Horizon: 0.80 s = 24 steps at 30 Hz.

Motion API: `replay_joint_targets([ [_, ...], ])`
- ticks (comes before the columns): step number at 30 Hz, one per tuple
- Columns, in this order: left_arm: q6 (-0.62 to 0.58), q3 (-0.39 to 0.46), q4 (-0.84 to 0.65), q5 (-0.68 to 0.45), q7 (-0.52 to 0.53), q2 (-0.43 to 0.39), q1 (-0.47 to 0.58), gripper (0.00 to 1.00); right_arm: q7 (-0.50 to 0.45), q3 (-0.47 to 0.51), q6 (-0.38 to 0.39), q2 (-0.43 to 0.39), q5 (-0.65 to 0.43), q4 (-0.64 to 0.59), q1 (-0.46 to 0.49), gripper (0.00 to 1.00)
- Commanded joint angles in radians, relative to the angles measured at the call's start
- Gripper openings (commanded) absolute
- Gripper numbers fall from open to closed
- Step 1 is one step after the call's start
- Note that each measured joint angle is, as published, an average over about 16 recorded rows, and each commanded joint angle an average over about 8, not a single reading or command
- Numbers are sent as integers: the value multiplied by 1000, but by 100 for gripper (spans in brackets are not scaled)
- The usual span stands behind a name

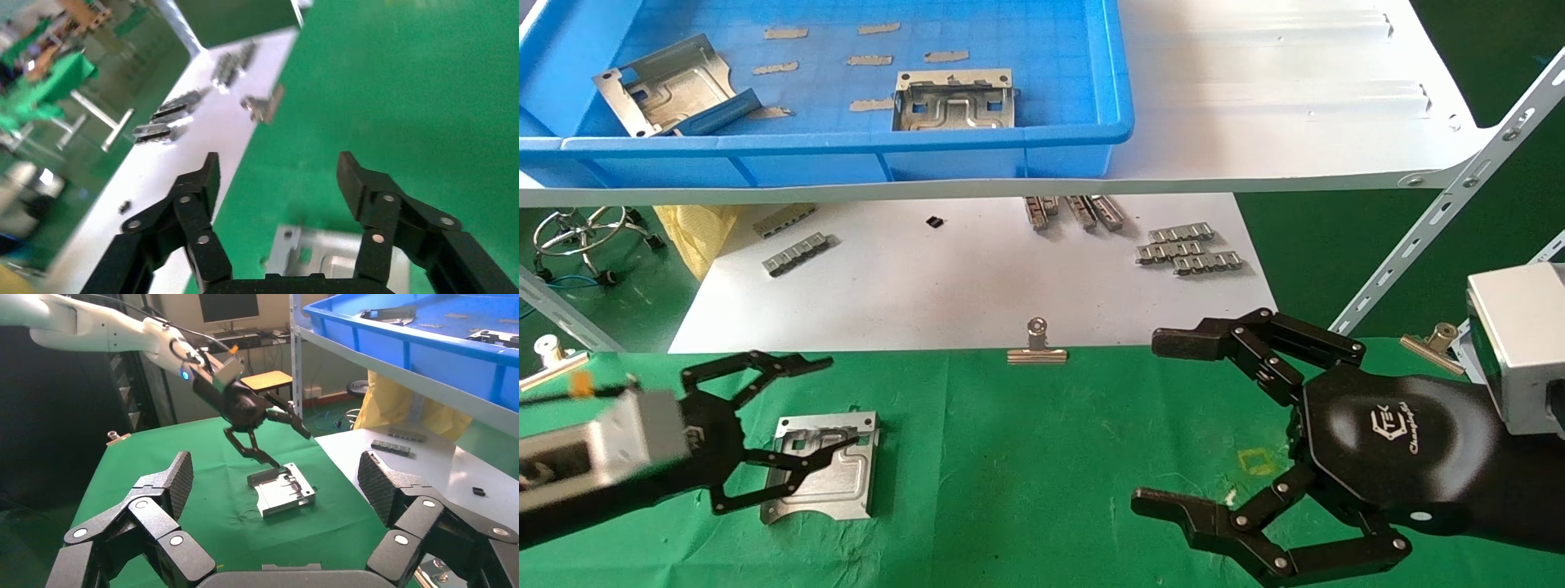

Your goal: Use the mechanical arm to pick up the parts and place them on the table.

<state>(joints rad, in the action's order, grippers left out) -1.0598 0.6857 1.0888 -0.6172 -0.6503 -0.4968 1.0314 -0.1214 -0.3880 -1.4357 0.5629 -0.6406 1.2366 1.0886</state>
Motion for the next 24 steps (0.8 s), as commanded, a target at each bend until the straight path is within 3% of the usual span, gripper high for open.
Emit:
replay_joint_targets([
  [1, -42, -3, -33, 50, 49, -4, 0, 100, 0, 0, 0, 0, 0, 0, 0, 100],
  [15, -51, -8, -34, 53, 58, -7, 0, 100, 0, 0, 0, 0, 0, 0, 0, 100],
  [24, -99, -58, -6, 32, 156, -21, 5, 100, 0, 0, 0, 0, 0, 0, 0, 100],
])
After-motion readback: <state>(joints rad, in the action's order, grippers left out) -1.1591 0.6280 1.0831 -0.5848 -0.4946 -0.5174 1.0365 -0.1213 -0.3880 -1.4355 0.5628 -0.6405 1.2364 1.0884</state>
